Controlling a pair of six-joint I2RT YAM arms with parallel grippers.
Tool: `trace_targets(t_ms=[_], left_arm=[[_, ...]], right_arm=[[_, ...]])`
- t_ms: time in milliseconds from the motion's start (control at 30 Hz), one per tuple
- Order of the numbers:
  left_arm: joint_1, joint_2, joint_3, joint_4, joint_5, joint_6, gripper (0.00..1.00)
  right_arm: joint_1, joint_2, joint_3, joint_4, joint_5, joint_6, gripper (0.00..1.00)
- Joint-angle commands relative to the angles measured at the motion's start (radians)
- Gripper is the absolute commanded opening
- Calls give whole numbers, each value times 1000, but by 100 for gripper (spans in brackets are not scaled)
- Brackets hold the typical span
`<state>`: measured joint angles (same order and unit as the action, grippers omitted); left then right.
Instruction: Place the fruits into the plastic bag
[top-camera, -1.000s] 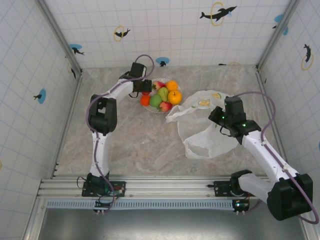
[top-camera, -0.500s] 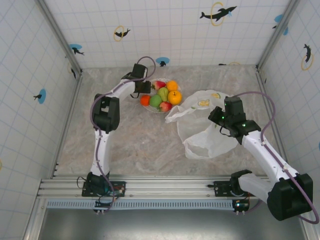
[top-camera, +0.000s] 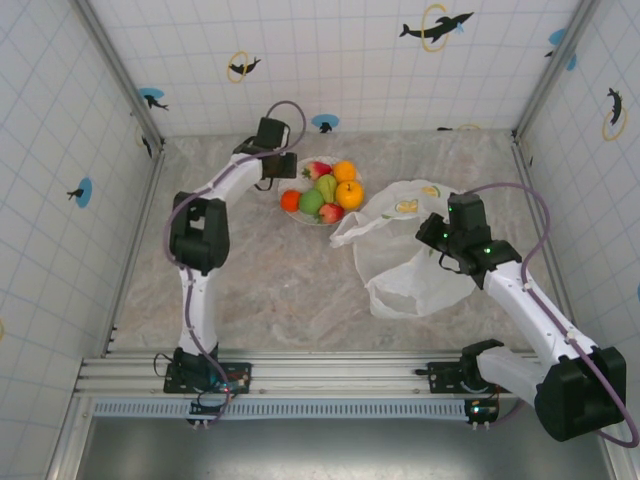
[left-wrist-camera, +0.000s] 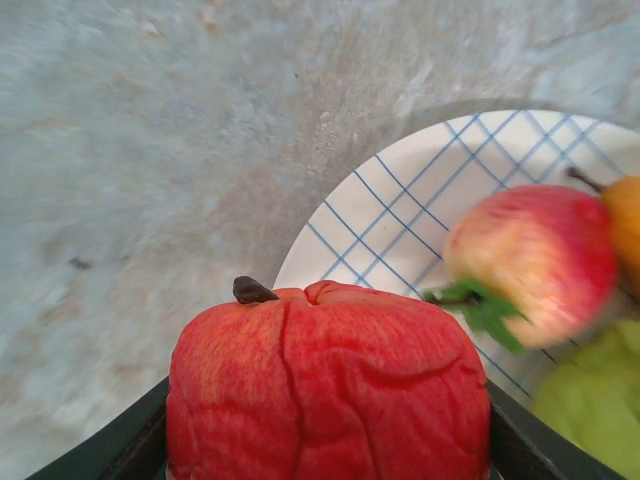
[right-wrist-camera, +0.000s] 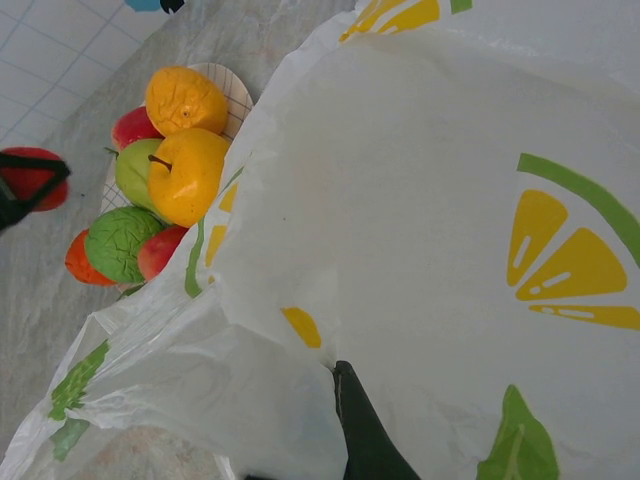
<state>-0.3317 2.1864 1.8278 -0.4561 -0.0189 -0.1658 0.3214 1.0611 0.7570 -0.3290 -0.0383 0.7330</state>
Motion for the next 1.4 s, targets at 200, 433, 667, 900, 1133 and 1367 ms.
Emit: trace_targets(t_ms=[200, 433, 667, 900, 1133, 1367], left_arm=[[-79, -753, -791, 310, 204, -199, 55], [-336, -1101, -1225, 383, 263, -217, 53], [-570, -1034, -1274, 484, 240, -146, 53], [-626, -812, -1137, 591, 188, -15, 53], [-624, -596, -960, 683, 98, 31, 54], [-625, -411, -860, 800, 148, -11, 60]], right_arm=[[4, 38, 85, -21, 4, -3, 0], [4, 58, 93, 19, -55, 60, 0], [14, 82, 81, 69, -89, 117, 0], [20, 101, 104, 71, -122, 142, 0], [21, 89, 148, -50, -174, 60, 0], [19, 12, 88, -23, -290, 114, 0]])
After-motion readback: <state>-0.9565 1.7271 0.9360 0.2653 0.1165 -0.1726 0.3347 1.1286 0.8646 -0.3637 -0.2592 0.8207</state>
